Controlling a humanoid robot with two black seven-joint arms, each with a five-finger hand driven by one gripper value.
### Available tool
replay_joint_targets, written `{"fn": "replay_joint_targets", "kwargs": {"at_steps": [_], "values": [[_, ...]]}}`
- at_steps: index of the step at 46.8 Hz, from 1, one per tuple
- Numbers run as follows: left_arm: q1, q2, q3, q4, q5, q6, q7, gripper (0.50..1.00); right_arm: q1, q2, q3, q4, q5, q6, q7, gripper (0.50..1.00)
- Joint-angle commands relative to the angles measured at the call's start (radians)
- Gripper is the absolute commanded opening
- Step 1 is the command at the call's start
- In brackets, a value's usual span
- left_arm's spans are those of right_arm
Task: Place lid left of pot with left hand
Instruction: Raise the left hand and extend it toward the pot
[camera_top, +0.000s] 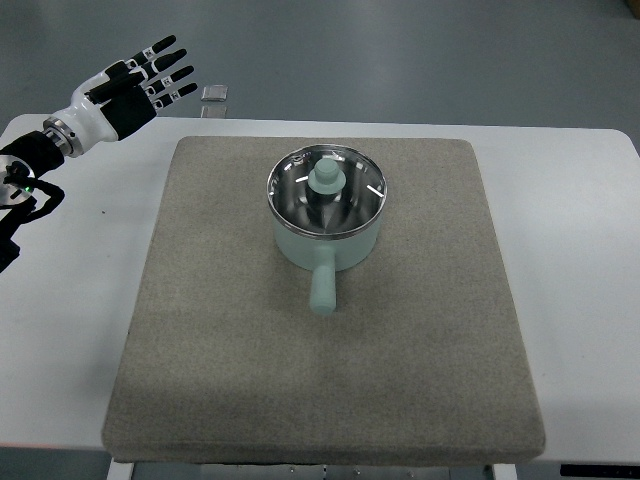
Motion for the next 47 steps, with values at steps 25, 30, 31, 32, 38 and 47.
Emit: {"fn": "replay_joint_targets", "kwargs": {"at_steps": [25, 30, 31, 32, 38, 47], "values": [[-0.024, 0.000, 0.003, 0.000, 0.001, -0.009, 0.000, 0.996, 0.000, 0.000, 0.000, 0.000, 0.000, 0.000, 0.000, 0.921], [-0.025, 0.000, 0.006, -0.002, 0.011, -0.037, -0.002, 0.996, 0.000, 0.000, 0.000, 0.000, 0.000, 0.000, 0.000, 0.921], [-0.028, 0.000, 0.008, 0.000, 0.018, -0.047, -0.002, 0.996, 0.000, 0.000, -0.001, 0.000, 0.000, 0.000, 0.000, 0.921], [-0.031, 0.000, 0.009, 0.002, 0.027, -0.061, -0.002, 0.996, 0.000, 0.000, -0.001, 0.000, 0.000, 0.000, 0.000, 0.921], [-0.048, -0.002, 0.020, 0.000, 0.147, -0.062, -0.009, 0.996, 0.000, 0.000, -0.001, 0.000, 0.000, 0.000, 0.000, 0.923], [-0.067, -0.012, 0.021, 0.000, 0.244, -0.062, -0.018, 0.996, 0.000, 0.000, 0.000, 0.000, 0.000, 0.000, 0.000, 0.921]]}}
